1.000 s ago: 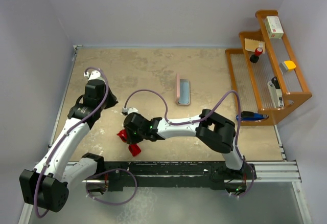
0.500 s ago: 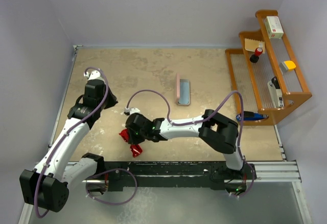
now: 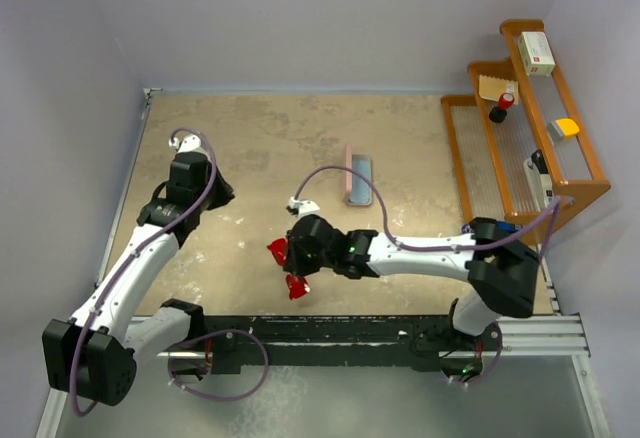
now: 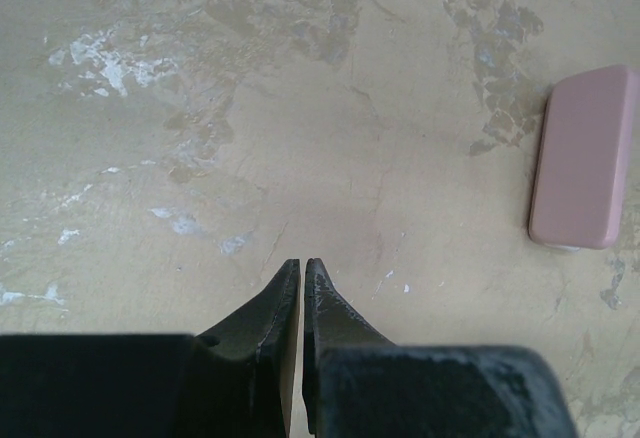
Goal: Organize the sunglasses
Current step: Pick up the sunglasses from the center of the board, then place the sunglasses in the sunglasses case.
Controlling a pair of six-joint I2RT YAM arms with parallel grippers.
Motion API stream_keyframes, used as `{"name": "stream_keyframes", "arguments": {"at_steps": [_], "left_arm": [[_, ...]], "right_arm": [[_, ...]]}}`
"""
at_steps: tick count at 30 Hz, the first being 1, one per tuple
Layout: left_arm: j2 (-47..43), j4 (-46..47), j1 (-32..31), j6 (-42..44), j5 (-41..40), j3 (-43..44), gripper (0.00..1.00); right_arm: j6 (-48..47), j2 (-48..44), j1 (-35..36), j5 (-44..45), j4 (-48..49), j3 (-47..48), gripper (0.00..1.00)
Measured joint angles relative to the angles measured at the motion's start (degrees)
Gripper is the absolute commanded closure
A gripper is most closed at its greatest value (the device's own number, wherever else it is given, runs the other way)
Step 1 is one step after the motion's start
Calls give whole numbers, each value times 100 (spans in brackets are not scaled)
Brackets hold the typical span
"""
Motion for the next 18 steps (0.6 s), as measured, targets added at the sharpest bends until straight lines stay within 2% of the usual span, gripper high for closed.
{"name": "stream_keyframes", "arguments": {"at_steps": [6, 12, 18], "left_arm": [[275, 297, 2, -129, 173, -7, 98], [592, 647, -22, -293, 341, -11, 97], [997, 839, -474, -310, 232, 33, 98]], "right_arm": [[98, -1010, -457, 280, -251, -780, 100], [127, -1917, -1272, 570, -656, -1384, 100], [35, -2271, -1932, 647, -876, -1537, 100]]}}
